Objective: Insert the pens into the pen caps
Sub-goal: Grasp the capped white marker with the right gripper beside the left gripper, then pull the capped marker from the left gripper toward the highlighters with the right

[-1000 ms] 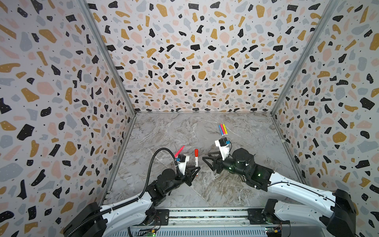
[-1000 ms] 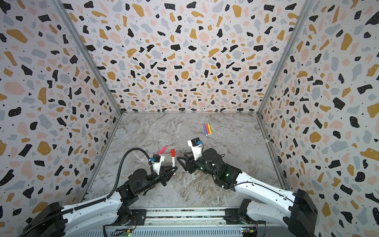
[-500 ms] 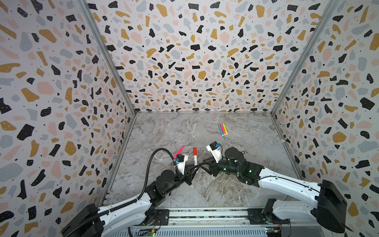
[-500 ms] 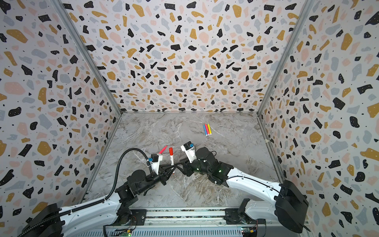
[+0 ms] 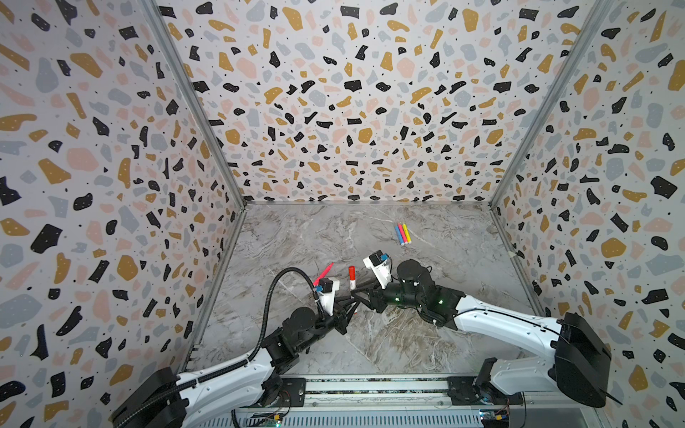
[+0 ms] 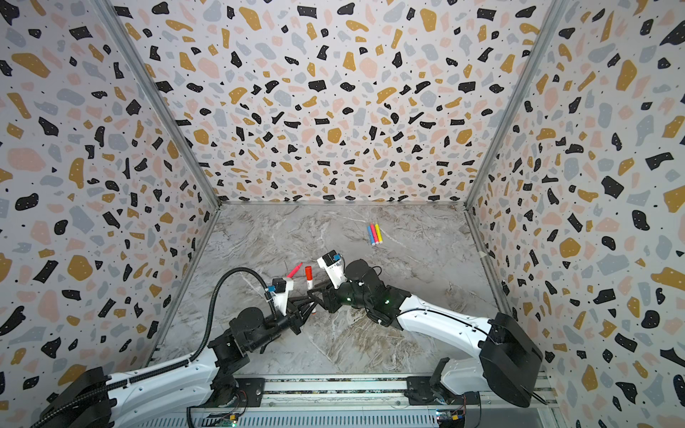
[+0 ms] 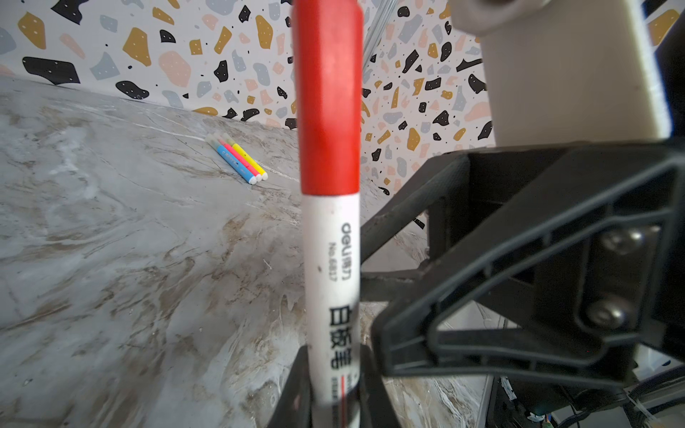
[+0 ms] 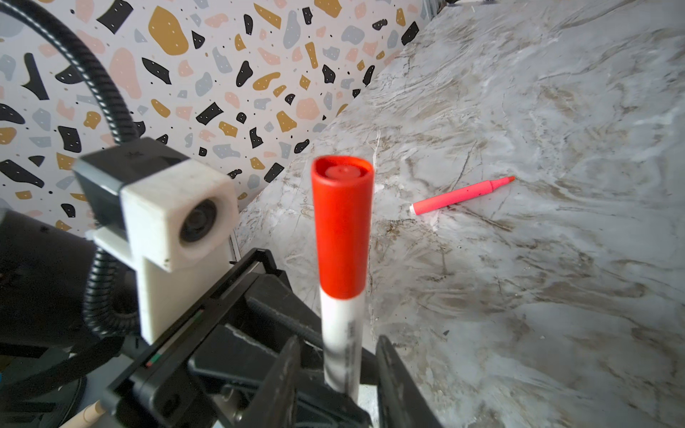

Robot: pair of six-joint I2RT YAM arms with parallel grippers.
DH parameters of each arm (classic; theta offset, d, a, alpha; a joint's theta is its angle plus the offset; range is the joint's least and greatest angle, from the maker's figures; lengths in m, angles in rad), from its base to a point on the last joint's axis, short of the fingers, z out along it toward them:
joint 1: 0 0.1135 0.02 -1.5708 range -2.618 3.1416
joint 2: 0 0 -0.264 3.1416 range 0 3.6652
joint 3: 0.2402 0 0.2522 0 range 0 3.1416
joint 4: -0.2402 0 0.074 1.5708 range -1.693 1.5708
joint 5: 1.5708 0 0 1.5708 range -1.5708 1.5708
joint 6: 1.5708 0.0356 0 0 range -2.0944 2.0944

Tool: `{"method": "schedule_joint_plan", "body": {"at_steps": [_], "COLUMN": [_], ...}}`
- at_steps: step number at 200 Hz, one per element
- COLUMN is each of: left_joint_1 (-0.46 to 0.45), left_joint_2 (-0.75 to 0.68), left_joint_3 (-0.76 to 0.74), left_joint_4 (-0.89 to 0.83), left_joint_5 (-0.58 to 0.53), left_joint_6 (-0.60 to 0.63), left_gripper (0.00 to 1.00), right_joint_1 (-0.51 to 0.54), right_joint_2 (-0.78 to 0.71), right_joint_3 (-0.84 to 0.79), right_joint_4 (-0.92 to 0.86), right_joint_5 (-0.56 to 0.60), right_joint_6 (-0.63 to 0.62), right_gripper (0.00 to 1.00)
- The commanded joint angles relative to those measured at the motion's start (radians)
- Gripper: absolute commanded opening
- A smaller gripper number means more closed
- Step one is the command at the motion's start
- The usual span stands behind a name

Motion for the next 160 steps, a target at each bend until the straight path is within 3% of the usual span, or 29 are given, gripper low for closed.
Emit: {"method": "schedule_joint_plan", "body": {"at_steps": [1,36,78,107,118,148,160], "left_joint_1": [-0.006,-0.006,-0.007,-0.008,-0.008,-0.008,-0.007], "left_joint_2": [-0.012,-0.003,0.007,0.009,0.012,0.019,0.015], "left_joint_3": [0.017,0.022,0.033,0.033,0.030,0.028,0.027], "left_joint_4": [0.070,0.073,0.074,0.072,0.069,0.036,0.006], "left_joint_5": [-0.009,-0.006,0.001,-0.004,-0.009,-0.043,-0.078], "left_joint_6": [0.018,0.018,0.019,0.013,0.011,0.002,-0.003], "left_gripper": [0.00,0.00,0.00,0.03,0.07,0.33,0.39], "right_joint_1": [-0.001,-0.004,-0.015,-0.042,-0.057,-0.111,-0.152], "right_joint_2": [0.009,0.035,0.046,0.031,0.025,0.017,0.030], "right_joint_3": [0.024,0.041,0.041,0.024,0.019,0.031,0.055], "right_joint_4": [0.032,0.018,0.017,0.018,0.015,-0.034,-0.090], "right_joint_5": [-0.025,-0.042,-0.043,-0.036,-0.036,-0.023,-0.012], "right_joint_6": [0.003,-0.002,0.001,0.013,0.019,0.006,-0.015], "right_gripper": [0.32,0.26,0.06,0.04,0.04,0.04,0.04]}}
